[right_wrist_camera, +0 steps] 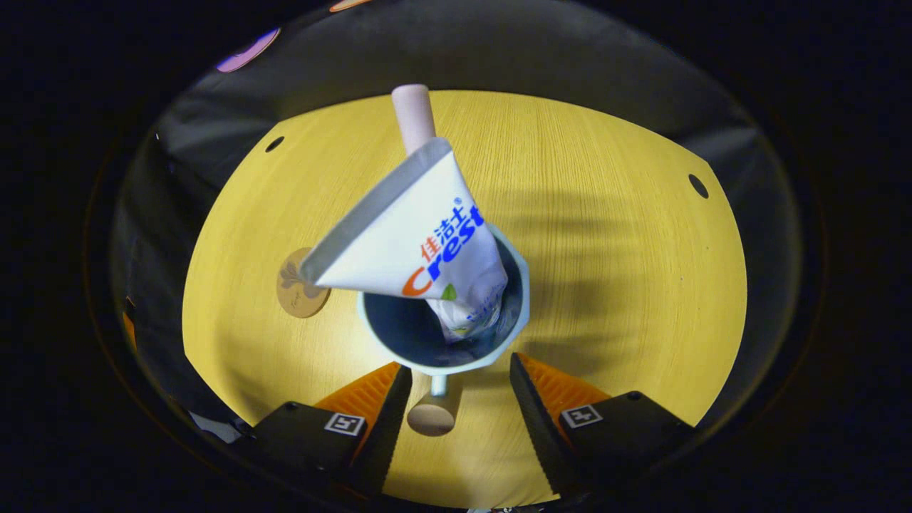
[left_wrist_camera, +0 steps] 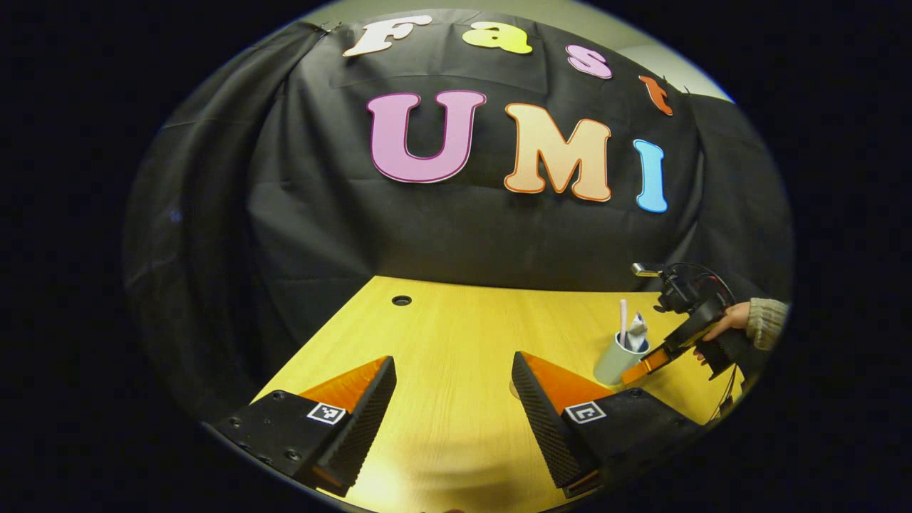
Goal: Put the toothbrush and toothpaste on the desktop into the cup, then pick up the cup and place it on the coaster on the desktop.
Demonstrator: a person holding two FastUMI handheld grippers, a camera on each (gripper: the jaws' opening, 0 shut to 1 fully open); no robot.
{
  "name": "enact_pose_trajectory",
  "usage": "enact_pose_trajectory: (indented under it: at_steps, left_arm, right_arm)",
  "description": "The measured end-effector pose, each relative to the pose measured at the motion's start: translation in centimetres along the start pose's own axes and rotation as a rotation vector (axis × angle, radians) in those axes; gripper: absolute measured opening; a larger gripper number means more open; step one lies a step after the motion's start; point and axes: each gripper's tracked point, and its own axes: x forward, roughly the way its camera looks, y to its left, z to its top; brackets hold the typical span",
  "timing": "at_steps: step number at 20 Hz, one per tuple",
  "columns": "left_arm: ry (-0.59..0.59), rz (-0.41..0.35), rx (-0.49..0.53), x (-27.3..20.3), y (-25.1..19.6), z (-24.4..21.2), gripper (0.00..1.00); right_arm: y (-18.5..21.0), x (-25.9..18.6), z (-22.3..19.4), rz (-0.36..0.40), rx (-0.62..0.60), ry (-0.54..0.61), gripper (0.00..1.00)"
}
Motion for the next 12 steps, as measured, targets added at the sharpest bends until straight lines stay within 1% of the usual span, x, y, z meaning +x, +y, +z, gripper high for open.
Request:
enact_pose_trajectory:
  at_steps: [1, 2, 3, 4, 5, 6, 9, 10, 12]
  left_arm:
    - [0.014, -0.004, -0.012, -0.2, -0.4, -0.4, 0.95]
    - [0.022, -0.014, -0.027, -0.3, -0.9, -0.7, 0.95]
    - [0.026, -0.028, -0.042, -0.4, -1.6, -0.7, 0.95]
    - [0.026, -0.040, -0.055, -0.5, -2.1, -0.7, 0.95]
    - [0.029, -0.050, -0.061, -0.4, -2.6, -0.7, 0.95]
    - [0.032, -0.053, -0.061, -0.3, -2.8, -0.9, 0.95]
    - [0.024, -0.055, -0.057, 0.1, -3.0, -0.5, 0.95]
    - [0.020, -0.057, -0.058, 0.2, -3.0, -0.2, 0.95]
    - [0.020, -0.057, -0.052, 0.5, -2.8, -0.3, 0.95]
  right_arm:
    - [0.1, 0.2, 0.0, 0.002, 0.000, 0.015, 0.71]
    - [0.4, 0.5, 0.1, 0.006, 0.007, 0.031, 0.59]
    - [0.6, 0.6, 0.0, 0.004, 0.021, 0.053, 0.56]
    - [0.5, 0.7, -0.1, -0.002, 0.022, 0.066, 0.45]
    - [0.1, 0.7, 0.2, -0.010, 0.017, 0.066, 0.39]
    - [0.1, 0.7, 0.3, -0.008, 0.010, 0.073, 0.31]
    - [-0.3, 0.9, 0.2, -0.015, -0.033, 0.063, 0.29]
    - [-0.4, 0.8, 0.3, -0.015, -0.041, 0.060, 0.27]
    - [-0.3, 0.6, 0.4, -0.018, -0.061, 0.045, 0.26]
